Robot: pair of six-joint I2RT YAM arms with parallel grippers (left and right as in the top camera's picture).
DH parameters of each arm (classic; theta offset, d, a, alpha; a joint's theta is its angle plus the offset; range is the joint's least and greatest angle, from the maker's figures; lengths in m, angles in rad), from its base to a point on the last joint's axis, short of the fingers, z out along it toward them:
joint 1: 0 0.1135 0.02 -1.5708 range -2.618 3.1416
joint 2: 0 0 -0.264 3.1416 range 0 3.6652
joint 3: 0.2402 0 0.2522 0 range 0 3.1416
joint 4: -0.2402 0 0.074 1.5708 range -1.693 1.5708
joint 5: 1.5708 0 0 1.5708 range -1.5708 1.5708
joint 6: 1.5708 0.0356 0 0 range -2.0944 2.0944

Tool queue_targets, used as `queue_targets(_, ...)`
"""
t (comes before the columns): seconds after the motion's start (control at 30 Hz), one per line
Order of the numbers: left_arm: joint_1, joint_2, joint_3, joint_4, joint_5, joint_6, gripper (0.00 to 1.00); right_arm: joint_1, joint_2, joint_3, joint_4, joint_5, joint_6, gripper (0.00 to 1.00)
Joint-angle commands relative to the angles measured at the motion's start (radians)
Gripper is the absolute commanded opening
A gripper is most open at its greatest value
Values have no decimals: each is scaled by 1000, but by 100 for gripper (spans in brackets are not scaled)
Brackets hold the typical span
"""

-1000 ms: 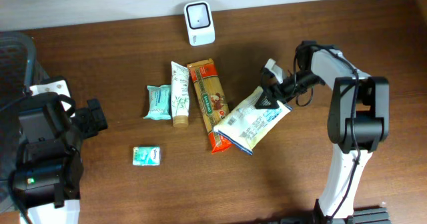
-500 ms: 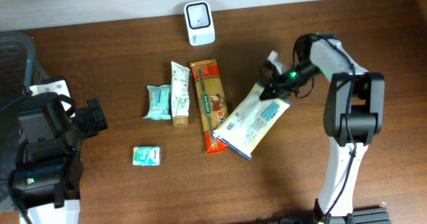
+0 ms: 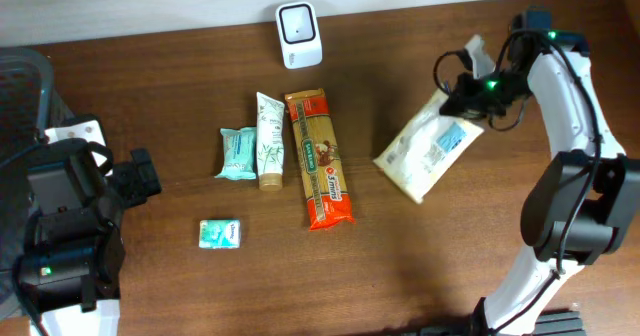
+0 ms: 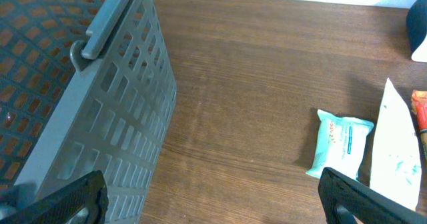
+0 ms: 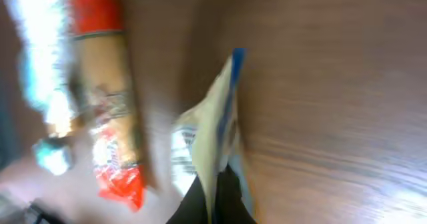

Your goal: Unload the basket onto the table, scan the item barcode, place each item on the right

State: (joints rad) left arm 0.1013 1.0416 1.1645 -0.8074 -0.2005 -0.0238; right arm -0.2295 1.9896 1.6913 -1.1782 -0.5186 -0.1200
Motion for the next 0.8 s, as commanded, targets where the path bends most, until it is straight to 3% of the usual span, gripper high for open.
queue_targets(0.0,5,-7,16,1,-14,-10,99,-30,46,-92,82,120,157,4)
queue_targets(0.17,5,-7,16,1,-14,-10,99,-138,99,-139,132,59,207,4)
queue_targets(0.23,5,-7,16,1,-14,-10,99,-144,99,-152,100,59,178,24)
queue_targets(0.3,5,-7,16,1,-14,-10,99,-138,99,-153,53,60,72,58)
queue_targets(0.33,5,-7,16,1,-14,-10,99,-137,99,-153,33,64,24,67)
queue_targets(0.43,5,-7,16,1,-14,-10,99,-138,101,-177,24,63,-90,77)
queue_targets(0.57,5,-7,16,1,-14,-10,99,-137,141,-286,102,58,-165,79)
queue_targets(0.73,5,-7,16,1,-14,-10,99,-135,164,-393,224,-80,-268,72)
queue_targets(0.77,5,-7,16,1,-14,-10,99,-133,164,-414,251,-80,-265,66)
